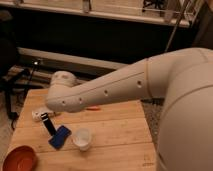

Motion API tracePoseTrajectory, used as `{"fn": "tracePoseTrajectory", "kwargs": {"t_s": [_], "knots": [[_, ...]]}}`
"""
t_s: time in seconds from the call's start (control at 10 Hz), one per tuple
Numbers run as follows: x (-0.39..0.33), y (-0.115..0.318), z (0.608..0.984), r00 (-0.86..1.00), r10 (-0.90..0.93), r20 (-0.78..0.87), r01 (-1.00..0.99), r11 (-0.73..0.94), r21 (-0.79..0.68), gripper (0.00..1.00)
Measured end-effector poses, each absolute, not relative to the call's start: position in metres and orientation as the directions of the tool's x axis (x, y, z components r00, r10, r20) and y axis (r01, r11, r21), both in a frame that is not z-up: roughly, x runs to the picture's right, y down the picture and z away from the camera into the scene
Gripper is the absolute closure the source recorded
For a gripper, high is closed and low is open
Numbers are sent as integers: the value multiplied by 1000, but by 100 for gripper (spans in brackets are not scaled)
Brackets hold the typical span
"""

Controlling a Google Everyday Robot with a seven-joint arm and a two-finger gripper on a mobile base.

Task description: Knock the eraser over

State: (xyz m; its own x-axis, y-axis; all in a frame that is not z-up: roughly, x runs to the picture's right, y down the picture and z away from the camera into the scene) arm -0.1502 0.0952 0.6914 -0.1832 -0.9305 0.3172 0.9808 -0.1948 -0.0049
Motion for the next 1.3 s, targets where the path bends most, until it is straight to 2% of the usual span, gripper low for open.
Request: {"fn": "tracePoseTrajectory", "kwargs": {"t_s": [0.1,0.4,0.7,1.1,1.3], "knots": [[-176,102,691,-251,-919,303,964,-264,-2,99],[-246,124,697,-367,-879,304,927,-374,39,100],[-302,142,710,-433,-843,320,901,-413,130,100],[-369,156,708,-476,-832,285,859,-370,354,100],[-389,140,679,-435,-868,239,832,-287,475,100]]}}
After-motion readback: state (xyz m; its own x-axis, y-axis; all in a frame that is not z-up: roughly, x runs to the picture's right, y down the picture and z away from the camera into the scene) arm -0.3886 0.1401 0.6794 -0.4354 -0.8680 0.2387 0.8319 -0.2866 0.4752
